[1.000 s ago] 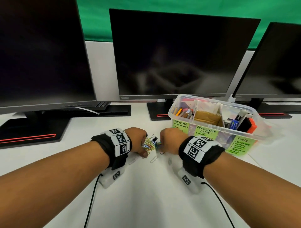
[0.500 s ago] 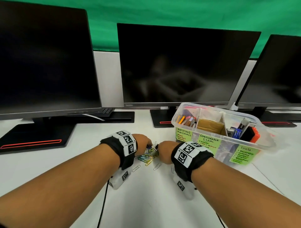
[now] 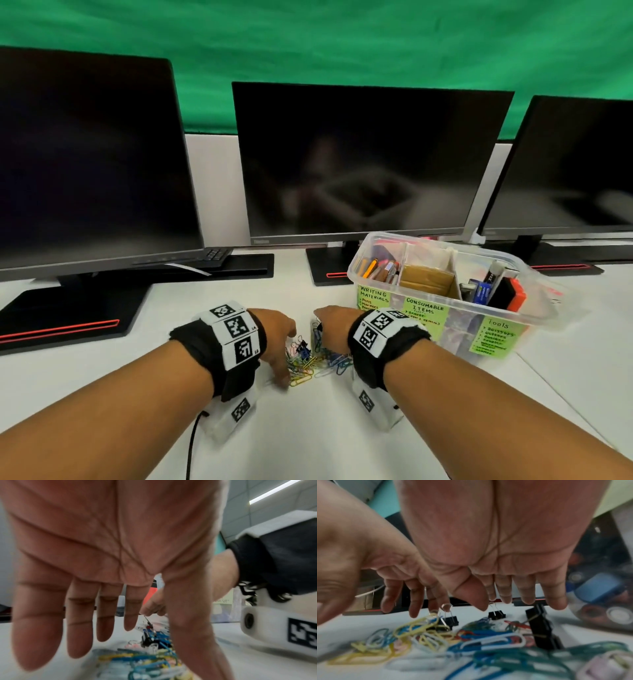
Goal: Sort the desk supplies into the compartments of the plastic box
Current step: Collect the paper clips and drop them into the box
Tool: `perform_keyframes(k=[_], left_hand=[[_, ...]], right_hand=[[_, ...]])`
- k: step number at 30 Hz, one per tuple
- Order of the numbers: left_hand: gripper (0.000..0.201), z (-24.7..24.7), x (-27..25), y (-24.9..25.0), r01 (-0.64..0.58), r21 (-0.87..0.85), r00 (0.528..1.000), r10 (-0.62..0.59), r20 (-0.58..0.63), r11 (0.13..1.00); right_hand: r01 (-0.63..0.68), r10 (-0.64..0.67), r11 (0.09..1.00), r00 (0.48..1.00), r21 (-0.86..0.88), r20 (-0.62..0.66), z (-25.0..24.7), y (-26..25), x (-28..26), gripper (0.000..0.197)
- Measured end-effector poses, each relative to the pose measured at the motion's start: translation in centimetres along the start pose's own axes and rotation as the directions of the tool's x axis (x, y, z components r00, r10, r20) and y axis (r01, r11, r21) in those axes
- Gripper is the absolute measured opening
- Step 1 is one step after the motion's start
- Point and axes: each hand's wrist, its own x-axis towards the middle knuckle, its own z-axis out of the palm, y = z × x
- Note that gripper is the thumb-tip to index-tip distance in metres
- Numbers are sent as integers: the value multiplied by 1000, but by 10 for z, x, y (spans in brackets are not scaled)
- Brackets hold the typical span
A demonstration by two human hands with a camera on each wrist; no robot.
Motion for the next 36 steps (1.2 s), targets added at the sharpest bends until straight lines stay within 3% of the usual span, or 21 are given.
perform_keyframes(k=[3, 7, 9, 13, 16, 18, 23, 28, 31, 33, 35, 36], left_hand=[[91, 4, 1, 2, 0, -10, 1000, 0, 5, 1000], [74, 7, 4, -2, -19, -44, 1000, 19, 6, 999], [70, 9, 7, -3, -17, -50, 1000, 17, 8, 999], [85, 8, 7, -3, 5, -57, 999, -7, -36, 998], [93, 10, 6, -1, 13, -81, 1000, -16, -25, 997], [94, 13, 6, 5, 13, -55, 1000, -14, -21, 998], [84, 19, 12, 26, 18, -106, 992, -31, -124, 994], [60, 15, 20, 37, -24, -197, 991, -3, -135, 980], [47, 15, 24, 43, -40, -249, 990, 5, -139, 968], [28, 15, 27, 44, -54, -289, 986, 5, -166, 956], [30, 15, 27, 44, -71, -336, 982, 6, -189, 939], [32, 14, 27, 44, -81, -356, 981, 11, -196, 931]], right_hand=[[46, -46, 999, 999, 4, 17, -2, -5, 1, 47], [103, -103, 995, 994, 0, 26, 4, -11, -4, 36], [116, -117, 992, 993, 38, 15, 5, -7, -10, 42], [41, -38, 998, 997, 52, -62, 2, 5, -22, 52], [-7, 3, 999, 997, 48, 83, 12, 13, -22, 64], [3, -11, 998, 991, 56, 135, 16, 14, -22, 68], [-30, 28, 999, 996, 20, 86, 15, 8, -25, 71], [-66, 53, 974, 997, 216, 63, 14, 14, -30, 51], [-110, 100, 957, 994, 269, 50, 14, 14, -33, 40], [-129, 123, 955, 992, 267, 38, 14, 14, -33, 27], [-134, 134, 957, 991, 256, 16, 12, 14, -34, 10], [-133, 140, 951, 990, 279, -4, 11, 15, -34, 13]])
